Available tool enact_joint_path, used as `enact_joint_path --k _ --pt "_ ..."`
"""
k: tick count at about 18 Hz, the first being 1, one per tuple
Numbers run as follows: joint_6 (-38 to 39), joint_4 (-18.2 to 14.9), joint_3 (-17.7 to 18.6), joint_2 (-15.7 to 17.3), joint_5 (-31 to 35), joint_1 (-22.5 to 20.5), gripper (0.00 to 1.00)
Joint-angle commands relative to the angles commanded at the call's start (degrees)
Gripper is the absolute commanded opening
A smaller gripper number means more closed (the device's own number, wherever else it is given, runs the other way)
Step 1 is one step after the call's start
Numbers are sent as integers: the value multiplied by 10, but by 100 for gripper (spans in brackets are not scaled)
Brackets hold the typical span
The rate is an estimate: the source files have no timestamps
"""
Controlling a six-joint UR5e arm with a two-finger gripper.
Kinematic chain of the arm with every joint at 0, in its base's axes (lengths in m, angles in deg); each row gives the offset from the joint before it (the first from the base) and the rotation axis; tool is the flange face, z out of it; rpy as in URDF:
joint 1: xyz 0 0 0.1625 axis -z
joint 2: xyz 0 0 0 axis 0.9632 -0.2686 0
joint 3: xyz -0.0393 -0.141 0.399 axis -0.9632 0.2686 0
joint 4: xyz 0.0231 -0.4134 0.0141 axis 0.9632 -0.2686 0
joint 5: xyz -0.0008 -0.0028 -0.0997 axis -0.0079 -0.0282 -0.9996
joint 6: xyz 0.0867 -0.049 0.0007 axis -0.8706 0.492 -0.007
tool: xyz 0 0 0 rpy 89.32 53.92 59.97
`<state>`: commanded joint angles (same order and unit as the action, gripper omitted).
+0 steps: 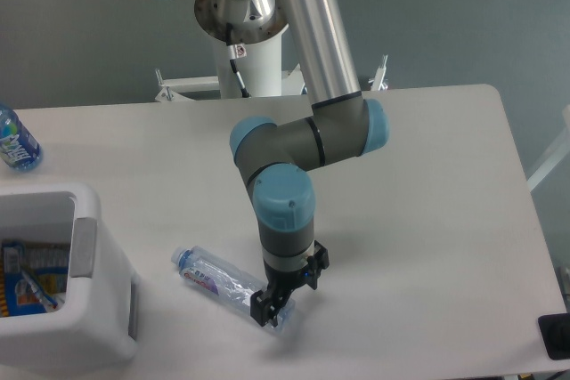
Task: Place the trash in the trash can
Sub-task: 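Lower the gripper around the bottle's middle and close on it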
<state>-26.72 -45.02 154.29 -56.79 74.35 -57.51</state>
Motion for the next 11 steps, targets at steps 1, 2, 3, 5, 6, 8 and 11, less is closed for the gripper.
enact_joint_path --k 1,2,3,5,6,8,11 --pt "0 0 1 -6 0 4 100" --pt "-1 0 2 -13 0 7 100" --pt "-1 0 1 -21 1 11 100" --pt "-1 -1 2 -25 1 11 100" --pt "-1 -1 2 -25 1 11 100" --pt "-1 -1 2 -27 3 11 100" --pt "-2 -1 1 -30 4 11 100"
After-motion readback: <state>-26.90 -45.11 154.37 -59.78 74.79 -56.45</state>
